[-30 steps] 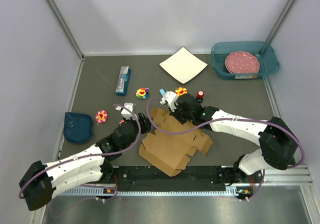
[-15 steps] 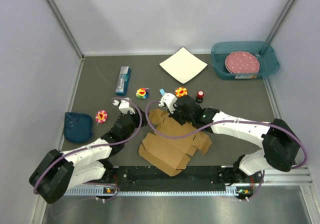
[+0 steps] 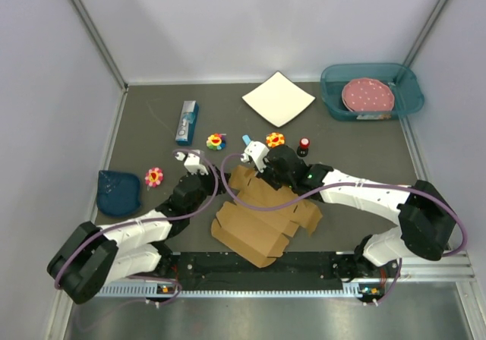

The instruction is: Fold the paper box

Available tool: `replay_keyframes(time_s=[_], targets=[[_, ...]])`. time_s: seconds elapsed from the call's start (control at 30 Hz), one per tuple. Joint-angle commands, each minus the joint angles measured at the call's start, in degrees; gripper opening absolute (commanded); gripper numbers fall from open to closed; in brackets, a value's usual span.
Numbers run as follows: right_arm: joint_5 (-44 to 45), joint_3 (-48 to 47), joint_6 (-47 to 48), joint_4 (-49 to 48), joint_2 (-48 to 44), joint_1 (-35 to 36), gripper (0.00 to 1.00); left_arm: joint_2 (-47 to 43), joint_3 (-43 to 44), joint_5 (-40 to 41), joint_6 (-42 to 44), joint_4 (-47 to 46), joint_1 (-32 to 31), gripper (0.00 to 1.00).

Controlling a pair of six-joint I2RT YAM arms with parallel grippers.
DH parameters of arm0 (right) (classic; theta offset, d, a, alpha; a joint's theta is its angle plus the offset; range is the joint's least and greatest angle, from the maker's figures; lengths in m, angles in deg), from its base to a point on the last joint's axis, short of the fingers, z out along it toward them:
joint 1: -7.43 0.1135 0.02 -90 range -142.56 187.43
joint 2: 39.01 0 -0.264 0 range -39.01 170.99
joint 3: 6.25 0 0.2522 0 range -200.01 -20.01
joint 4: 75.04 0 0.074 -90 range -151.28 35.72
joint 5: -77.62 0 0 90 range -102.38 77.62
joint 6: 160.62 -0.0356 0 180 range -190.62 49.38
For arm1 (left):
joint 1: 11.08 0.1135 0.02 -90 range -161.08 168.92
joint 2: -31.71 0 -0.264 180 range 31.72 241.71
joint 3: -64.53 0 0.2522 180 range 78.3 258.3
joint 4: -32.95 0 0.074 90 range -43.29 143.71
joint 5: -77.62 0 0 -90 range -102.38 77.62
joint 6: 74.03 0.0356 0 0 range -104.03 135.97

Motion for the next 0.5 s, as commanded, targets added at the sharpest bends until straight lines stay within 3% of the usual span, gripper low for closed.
replay_keyframes(time_s=[0.0, 0.2, 0.47], targets=[[1.08, -0.99, 0.71, -0.62, -1.82, 0.75, 0.0, -2.52, 0.13, -0.65, -0.15, -2.26, 0.21, 0.58], [1.61, -0.99, 0.89, -0.71, -1.82, 0.75, 0.0, -7.71, 1.44, 0.5, 1.16, 2.4, 0.21, 0.59], [1.7, -1.6, 0.98, 0.17, -1.91, 0.75, 0.0, -5.62, 2.06, -1.61, 1.78, 2.59, 0.21, 0.59]])
